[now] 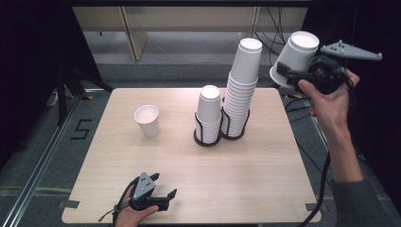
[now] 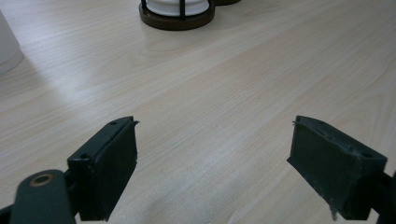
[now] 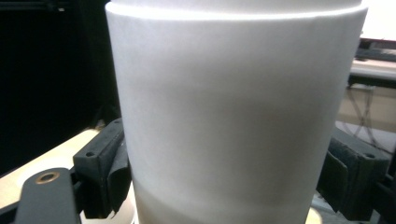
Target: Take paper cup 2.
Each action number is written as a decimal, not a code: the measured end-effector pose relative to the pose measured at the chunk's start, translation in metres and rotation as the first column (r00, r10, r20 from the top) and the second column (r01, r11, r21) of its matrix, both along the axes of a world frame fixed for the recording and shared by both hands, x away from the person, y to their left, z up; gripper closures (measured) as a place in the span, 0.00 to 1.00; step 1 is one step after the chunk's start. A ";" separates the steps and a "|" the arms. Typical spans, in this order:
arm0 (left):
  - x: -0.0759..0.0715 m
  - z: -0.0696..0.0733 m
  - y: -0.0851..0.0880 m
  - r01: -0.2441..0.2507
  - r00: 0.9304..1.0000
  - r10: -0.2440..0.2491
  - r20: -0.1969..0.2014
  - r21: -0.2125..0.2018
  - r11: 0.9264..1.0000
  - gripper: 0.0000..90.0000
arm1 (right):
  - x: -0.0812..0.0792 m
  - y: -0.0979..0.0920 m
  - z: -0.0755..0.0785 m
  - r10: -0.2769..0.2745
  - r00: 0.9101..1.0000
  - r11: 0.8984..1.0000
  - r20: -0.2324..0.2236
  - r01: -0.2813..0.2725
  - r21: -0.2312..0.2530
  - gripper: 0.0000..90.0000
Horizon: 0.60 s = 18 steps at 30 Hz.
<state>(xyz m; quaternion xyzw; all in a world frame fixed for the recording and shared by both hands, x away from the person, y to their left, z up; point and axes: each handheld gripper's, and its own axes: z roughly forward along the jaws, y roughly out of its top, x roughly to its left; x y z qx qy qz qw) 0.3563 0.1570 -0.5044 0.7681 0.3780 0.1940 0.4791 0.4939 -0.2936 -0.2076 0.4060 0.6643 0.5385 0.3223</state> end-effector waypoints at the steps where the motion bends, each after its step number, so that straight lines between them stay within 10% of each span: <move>1: 0.000 0.000 0.000 -0.001 1.000 0.001 0.001 0.002 1.000 0.16 | -0.004 0.000 -0.007 0.000 1.000 1.000 0.000 0.000 0.000 0.18; 18: -0.001 -0.001 -0.001 -0.001 1.000 0.001 0.002 -0.002 1.000 0.16 | -0.057 0.033 -0.129 0.191 0.978 0.981 -0.089 -0.193 -0.016 0.18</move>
